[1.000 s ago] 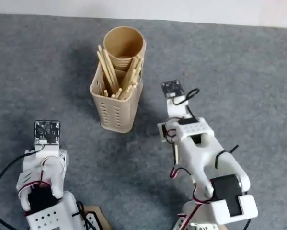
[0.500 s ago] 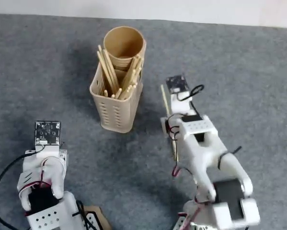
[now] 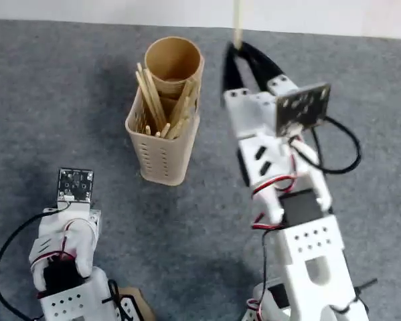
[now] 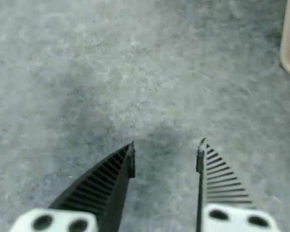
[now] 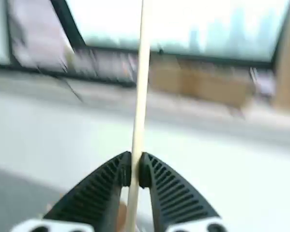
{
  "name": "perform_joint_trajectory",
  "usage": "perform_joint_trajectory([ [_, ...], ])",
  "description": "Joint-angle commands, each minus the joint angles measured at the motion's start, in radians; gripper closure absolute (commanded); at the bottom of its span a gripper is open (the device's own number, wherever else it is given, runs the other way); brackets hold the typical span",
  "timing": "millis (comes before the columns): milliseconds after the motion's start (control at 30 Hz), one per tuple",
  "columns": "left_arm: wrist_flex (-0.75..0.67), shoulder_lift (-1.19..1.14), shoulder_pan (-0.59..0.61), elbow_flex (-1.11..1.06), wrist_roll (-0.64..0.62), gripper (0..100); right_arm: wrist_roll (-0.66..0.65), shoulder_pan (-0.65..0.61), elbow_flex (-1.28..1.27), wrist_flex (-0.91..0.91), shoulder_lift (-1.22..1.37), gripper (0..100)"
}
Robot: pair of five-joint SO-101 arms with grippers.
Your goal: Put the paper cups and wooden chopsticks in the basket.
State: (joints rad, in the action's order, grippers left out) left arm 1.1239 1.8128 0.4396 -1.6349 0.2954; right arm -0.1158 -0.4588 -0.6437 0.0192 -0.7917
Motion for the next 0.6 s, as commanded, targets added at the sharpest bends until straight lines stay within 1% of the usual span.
perform_joint_trajectory([
  [0,-0.017,0.008,-0.021,0.004,0.006,77,0.005,-0.099,0.045,-0.209,0.074,99.4],
  [133,-0.017,0.008,-0.021,0.002,0.006,77,0.009,-0.170,0.044,-0.392,0.182,99.4],
  [267,-0.017,0.008,-0.021,0.002,0.006,77,0.009,-0.193,0.016,-0.539,0.285,99.4],
  [400,-0.017,0.008,-0.021,0.002,0.006,77,0.011,-0.193,-0.070,-0.610,0.335,99.4],
  [567,-0.018,0.008,-0.021,0.002,0.006,77,0.006,-0.226,-0.151,-0.611,0.315,99.1],
])
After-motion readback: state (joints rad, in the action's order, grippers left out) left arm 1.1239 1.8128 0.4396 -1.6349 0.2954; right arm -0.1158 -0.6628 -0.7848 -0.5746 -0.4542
